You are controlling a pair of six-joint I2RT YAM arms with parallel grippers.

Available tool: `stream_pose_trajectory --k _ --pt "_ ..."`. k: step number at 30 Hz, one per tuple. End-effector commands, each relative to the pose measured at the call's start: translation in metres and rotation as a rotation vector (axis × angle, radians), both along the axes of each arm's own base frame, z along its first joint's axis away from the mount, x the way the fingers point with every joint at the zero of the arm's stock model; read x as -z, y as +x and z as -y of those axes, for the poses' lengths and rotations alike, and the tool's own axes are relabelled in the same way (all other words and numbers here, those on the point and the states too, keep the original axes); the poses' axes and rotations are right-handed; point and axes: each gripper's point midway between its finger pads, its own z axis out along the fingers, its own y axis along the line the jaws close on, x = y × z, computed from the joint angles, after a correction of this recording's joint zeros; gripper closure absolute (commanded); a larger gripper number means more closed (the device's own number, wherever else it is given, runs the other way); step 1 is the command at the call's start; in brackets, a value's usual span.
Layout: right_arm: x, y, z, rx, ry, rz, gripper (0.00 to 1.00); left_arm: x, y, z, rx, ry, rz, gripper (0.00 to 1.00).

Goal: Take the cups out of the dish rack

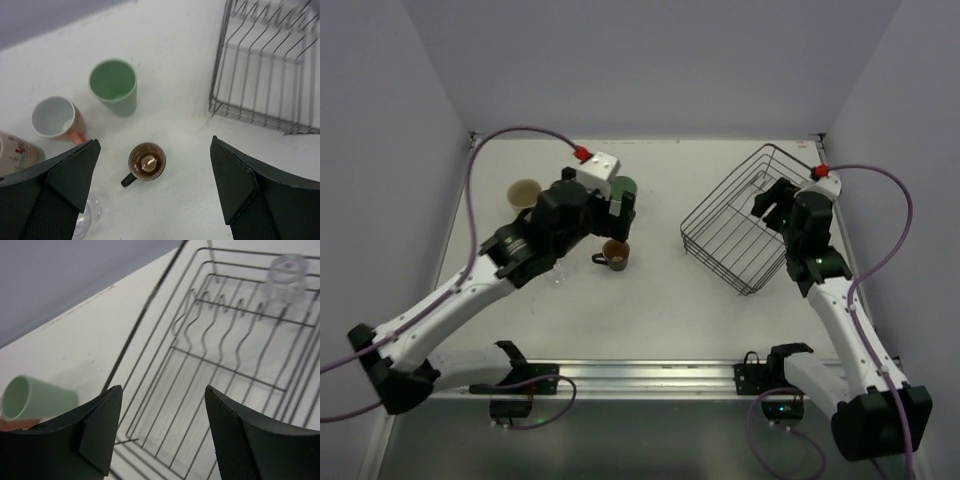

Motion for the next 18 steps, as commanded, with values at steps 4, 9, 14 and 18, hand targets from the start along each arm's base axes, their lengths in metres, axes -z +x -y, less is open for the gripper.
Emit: stream_pose_trajectory --k 4,9,14,18 --pt "-0.017 0.037 0.113 0.397 -0.156 -0.056 0.31 -0.064 -0.055 -0.025 0.145 -0.284 0.217 0.00" --pt "-0.003 0.093 0.142 0.422 -0.184 -0.145 0.29 -0.060 -0.084 -0.059 0.152 -0.355 0.320 0.00" --pt "0.012 0.134 0.160 0.392 -0.231 -0.239 0.24 -0.048 -0.094 -0.073 0.133 -0.380 0.350 0.00" --pt "0.043 0.148 0.175 0.398 -0.226 -0.347 0.20 -0.044 -0.095 -0.072 0.142 -0.384 0.340 0.00"
